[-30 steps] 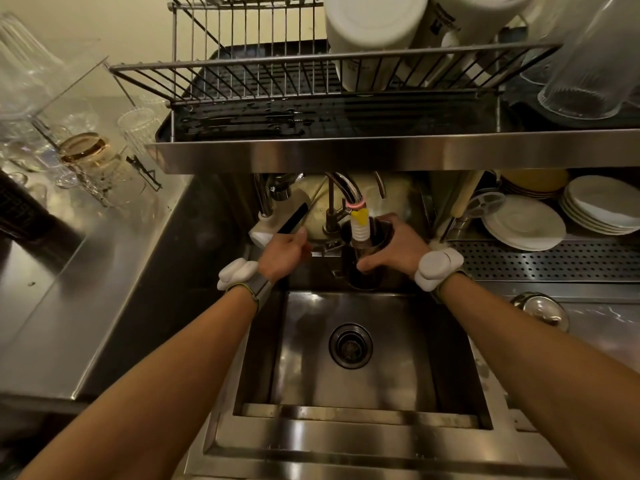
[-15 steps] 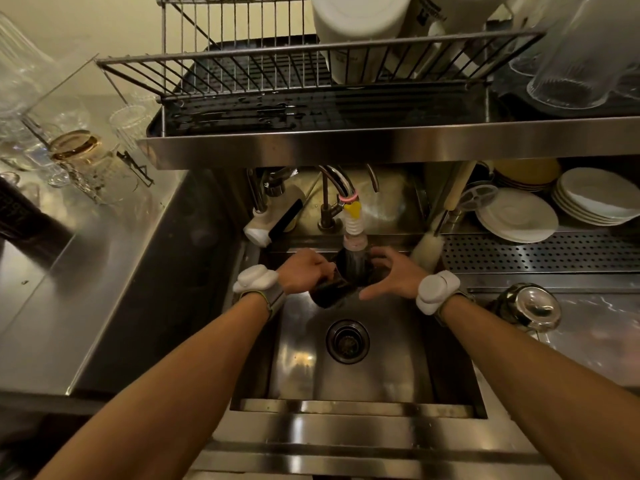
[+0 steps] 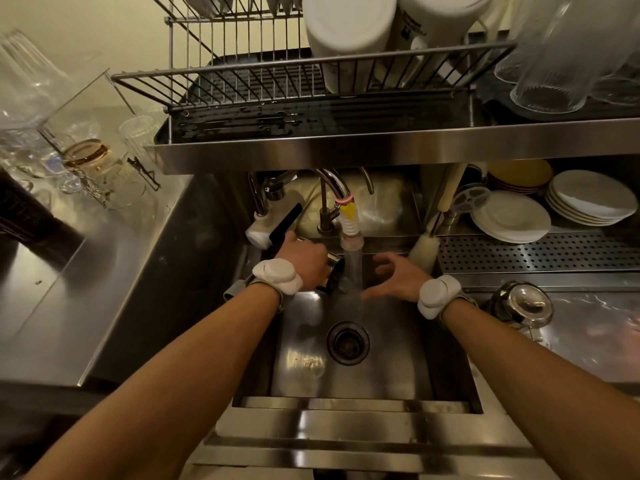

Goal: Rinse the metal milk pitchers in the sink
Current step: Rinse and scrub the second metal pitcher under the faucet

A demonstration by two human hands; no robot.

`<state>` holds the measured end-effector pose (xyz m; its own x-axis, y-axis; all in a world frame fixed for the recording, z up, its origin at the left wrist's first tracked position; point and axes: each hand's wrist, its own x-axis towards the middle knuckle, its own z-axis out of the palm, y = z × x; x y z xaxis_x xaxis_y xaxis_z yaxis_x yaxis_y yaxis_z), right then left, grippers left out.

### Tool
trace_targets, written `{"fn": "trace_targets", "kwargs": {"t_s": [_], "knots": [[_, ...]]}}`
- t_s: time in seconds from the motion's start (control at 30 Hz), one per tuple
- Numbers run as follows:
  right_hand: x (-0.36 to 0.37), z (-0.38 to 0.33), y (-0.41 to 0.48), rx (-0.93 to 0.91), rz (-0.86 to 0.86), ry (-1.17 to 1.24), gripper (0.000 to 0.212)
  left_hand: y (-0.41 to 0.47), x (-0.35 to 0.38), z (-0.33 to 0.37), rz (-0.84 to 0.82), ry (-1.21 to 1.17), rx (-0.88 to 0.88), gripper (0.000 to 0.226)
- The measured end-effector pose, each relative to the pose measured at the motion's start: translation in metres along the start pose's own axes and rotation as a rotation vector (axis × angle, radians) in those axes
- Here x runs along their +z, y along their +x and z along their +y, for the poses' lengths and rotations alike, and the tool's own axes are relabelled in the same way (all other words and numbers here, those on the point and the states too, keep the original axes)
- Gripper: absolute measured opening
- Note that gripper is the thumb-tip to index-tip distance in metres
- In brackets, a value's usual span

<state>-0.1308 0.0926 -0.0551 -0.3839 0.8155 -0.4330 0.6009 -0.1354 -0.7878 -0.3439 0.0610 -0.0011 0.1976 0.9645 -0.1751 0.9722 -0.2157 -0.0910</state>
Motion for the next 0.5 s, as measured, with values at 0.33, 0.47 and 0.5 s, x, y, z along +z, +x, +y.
{"fn": "trace_targets", "kwargs": {"t_s": [0.33,0.47,0.5], "knots": [[0.000,-0.010,-0.003,-0.021,0.057,-0.049,0.098,-0.006,-0.014,0.006,0.184,0.252,0.146,0.017],[0.001,-0.015,-0.001,-0.019,0.085,-0.059,0.095,-0.004,-0.021,0.007,0.163,0.364,0.158,0.019],[0.001,-0.016,-0.001,-0.021,0.085,-0.053,0.094,-0.002,-0.022,0.008,0.154,0.381,0.161,0.018]]}}
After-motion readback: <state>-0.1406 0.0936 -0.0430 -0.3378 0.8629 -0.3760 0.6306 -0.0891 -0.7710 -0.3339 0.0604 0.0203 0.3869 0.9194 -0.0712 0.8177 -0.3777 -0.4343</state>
